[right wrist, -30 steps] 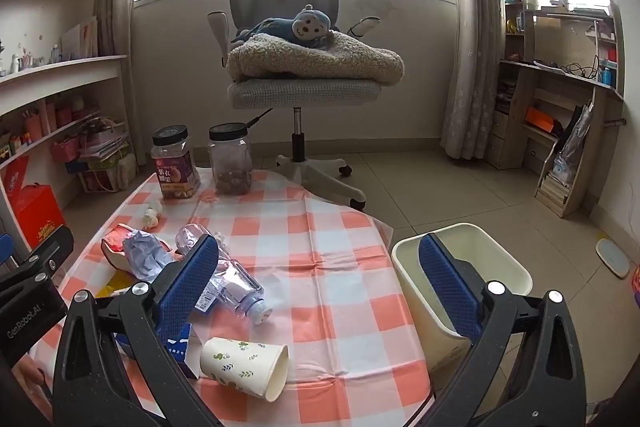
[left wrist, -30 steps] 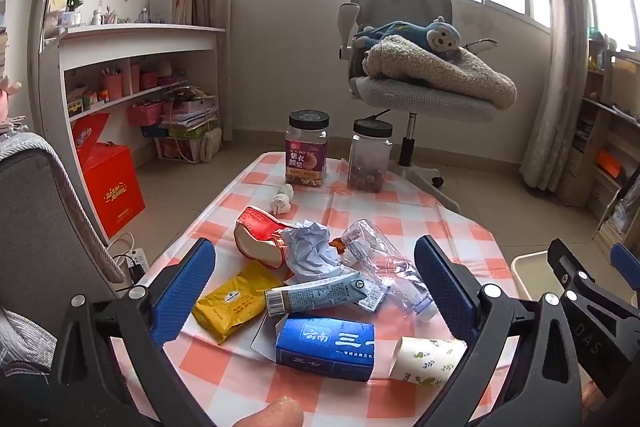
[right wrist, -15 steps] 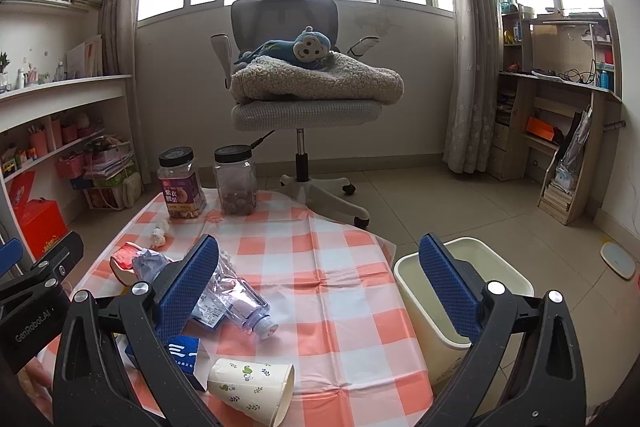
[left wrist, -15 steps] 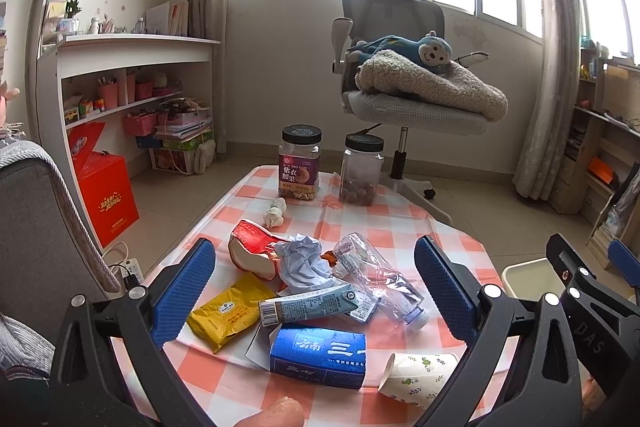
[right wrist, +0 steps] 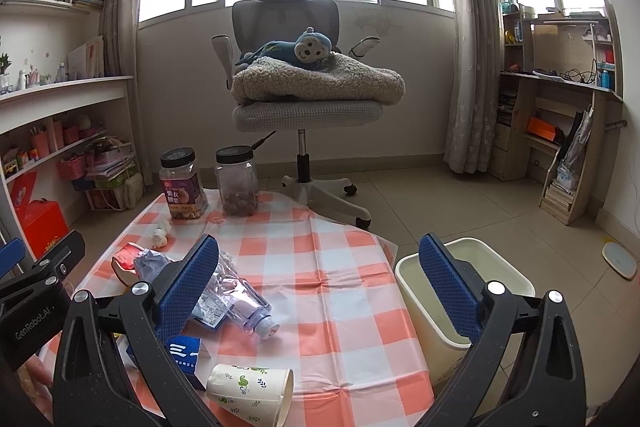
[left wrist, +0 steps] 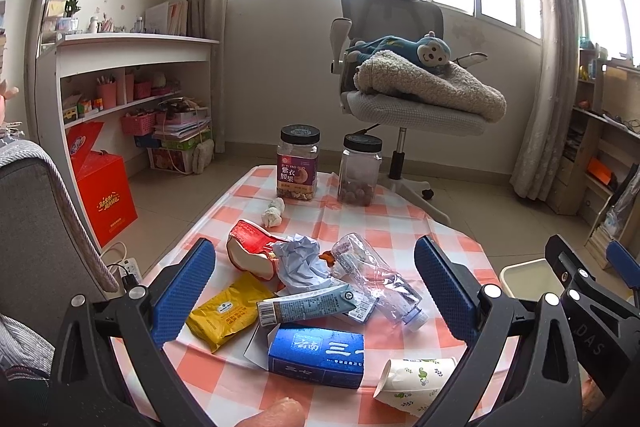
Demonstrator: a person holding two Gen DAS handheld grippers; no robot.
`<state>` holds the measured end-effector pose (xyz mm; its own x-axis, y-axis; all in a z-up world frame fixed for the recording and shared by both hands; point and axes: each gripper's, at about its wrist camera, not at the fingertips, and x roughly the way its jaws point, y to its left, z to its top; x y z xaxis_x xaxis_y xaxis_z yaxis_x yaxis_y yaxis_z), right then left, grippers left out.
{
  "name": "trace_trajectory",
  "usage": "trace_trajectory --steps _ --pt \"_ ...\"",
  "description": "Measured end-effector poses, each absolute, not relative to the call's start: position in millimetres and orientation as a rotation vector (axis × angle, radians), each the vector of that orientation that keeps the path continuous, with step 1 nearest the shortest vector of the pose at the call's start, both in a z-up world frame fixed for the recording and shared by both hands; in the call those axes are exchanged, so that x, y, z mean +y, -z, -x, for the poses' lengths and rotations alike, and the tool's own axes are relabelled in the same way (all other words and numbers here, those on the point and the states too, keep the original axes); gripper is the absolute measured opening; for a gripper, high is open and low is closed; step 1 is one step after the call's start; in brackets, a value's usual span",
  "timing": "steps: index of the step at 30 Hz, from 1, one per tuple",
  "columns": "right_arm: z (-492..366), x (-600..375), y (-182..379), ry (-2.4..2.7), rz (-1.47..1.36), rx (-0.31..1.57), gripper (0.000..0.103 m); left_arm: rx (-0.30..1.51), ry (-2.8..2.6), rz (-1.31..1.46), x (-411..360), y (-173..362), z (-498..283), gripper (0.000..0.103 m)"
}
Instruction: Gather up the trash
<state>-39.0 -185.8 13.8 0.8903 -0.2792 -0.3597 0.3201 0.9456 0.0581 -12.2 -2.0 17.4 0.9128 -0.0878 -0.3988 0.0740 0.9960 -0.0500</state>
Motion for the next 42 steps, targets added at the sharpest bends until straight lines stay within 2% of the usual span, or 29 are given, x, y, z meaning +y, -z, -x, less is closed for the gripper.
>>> trace_trajectory --steps 42 --pt "39.5 -185.7 -11.6 0.309 -0.115 0.354 0.096 0.427 0.082 0.038 -1.5 -13.8 11.9 0.097"
